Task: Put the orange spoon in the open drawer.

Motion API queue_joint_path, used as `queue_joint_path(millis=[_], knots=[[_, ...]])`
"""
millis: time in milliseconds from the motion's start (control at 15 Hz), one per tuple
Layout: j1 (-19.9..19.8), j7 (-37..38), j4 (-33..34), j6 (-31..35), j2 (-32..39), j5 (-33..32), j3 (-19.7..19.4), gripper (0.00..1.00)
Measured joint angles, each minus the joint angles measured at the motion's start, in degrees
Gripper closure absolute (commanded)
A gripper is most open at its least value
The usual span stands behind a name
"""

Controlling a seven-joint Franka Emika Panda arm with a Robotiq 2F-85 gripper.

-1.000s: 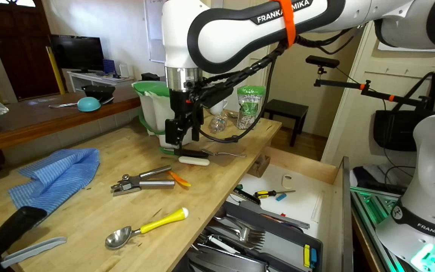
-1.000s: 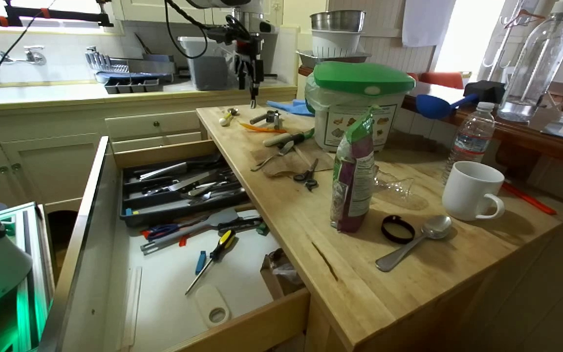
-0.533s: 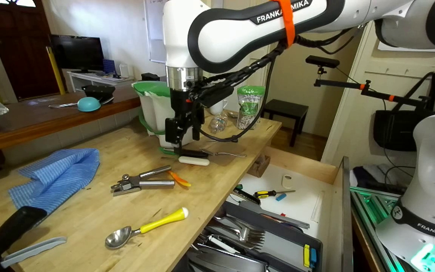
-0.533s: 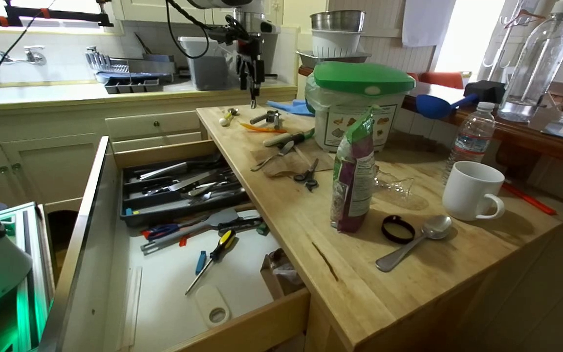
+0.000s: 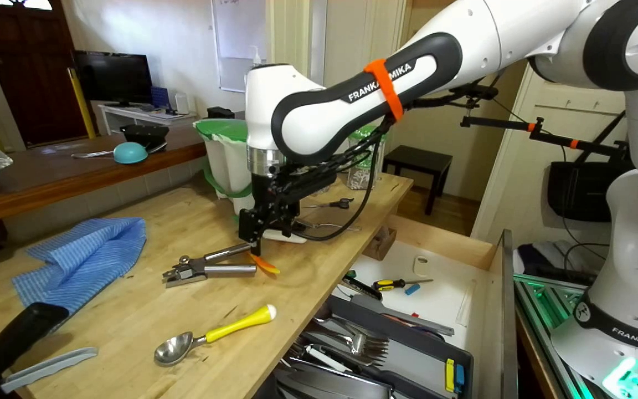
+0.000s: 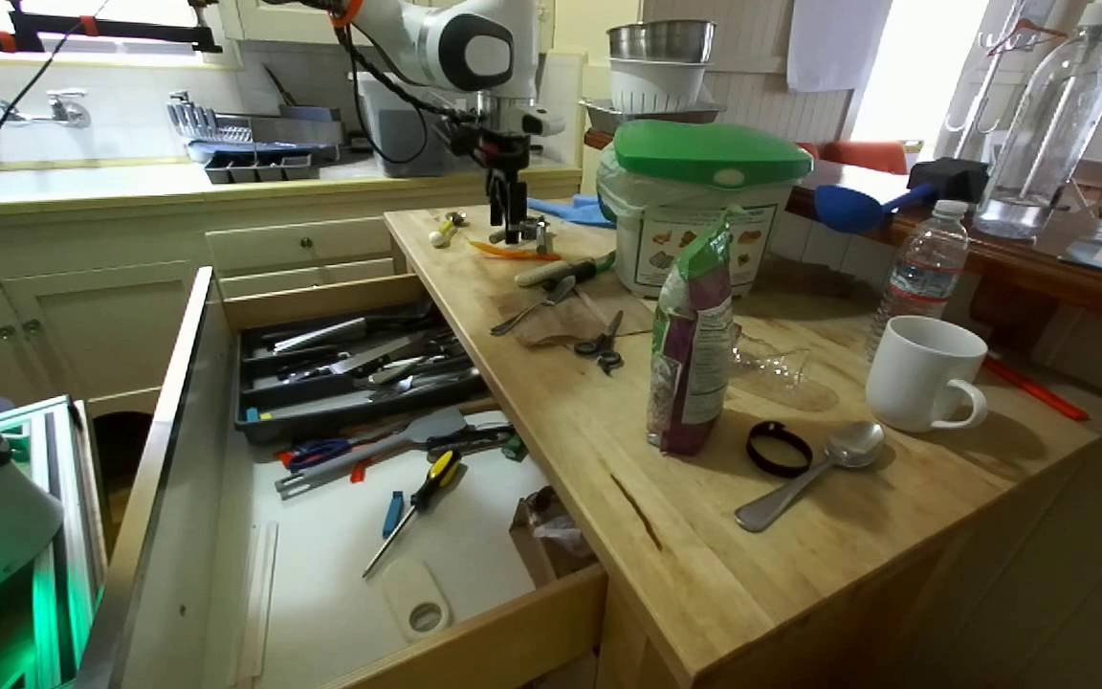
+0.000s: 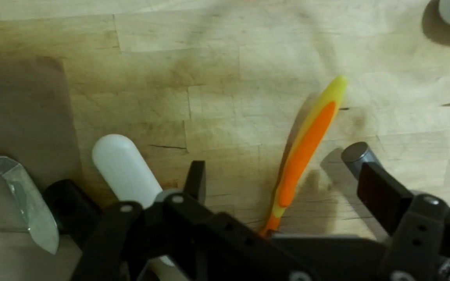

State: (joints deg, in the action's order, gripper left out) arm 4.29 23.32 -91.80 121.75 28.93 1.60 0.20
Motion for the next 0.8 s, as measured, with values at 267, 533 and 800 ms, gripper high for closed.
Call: queue_joint_path(millis=[267, 533, 800], knots=[[0.01, 1.42, -1.05, 6.47, 0.8, 0.22, -0.26, 0.32], [0.09, 1.87, -1.94, 9.77, 0.93, 0.25, -0.31, 0.53], [0.51, 2.05, -1.97, 9.95, 1.44, 0.25, -0.31, 0.46]])
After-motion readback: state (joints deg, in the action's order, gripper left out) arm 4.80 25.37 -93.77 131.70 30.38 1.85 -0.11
